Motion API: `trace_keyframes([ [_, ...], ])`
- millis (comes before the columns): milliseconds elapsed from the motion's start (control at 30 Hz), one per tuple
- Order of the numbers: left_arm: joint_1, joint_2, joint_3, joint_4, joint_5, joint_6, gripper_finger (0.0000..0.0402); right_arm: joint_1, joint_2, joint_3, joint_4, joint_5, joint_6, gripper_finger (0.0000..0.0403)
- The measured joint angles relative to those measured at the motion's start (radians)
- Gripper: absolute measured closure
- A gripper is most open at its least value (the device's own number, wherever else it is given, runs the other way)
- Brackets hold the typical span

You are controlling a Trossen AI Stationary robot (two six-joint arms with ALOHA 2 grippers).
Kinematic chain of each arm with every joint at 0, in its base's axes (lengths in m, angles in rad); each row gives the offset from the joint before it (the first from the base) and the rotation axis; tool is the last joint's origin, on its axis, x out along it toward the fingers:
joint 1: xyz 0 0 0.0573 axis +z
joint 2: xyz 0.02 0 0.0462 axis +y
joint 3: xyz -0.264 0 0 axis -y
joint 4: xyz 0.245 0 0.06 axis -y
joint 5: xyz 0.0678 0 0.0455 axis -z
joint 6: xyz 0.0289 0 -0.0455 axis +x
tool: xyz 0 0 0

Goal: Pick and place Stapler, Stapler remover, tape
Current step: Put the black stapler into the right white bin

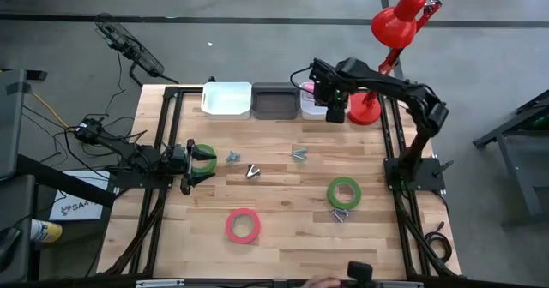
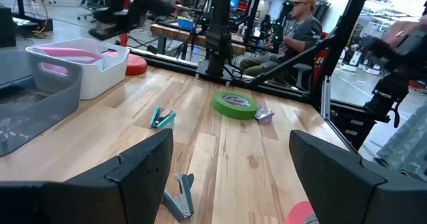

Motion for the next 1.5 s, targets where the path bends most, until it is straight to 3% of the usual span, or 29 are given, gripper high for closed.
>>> trace_keyframes([
  [300, 0.000, 0.000, 0.000, 0.000, 0.000, 0.000, 0.0106, -0.062, 0.132, 0.000, 0.145, 0.008, -0.080, 0.0280],
  [733, 0.000, 0.000, 0.000, 0.000, 0.000, 0.000, 0.0106, -0.088, 0.240, 0.001, 0.184, -0.059, -0.085, 0.0280],
  [967, 0.000, 0.000, 0.000, 0.000, 0.000, 0.000, 0.0106, -0.092, 0.260, 0.001, 0.198, -0.133, -0.129, 0.0280],
  [1167, 0.000, 0.000, 0.000, 0.000, 0.000, 0.000, 0.0106, -0.100, 0.259, 0.001, 0.212, -0.131, -0.139, 0.0280],
  [1500, 0.000, 0.000, 0.000, 0.000, 0.000, 0.000, 0.0106, -0.105, 0.259, 0.001, 0.200, -0.127, -0.126, 0.0239],
])
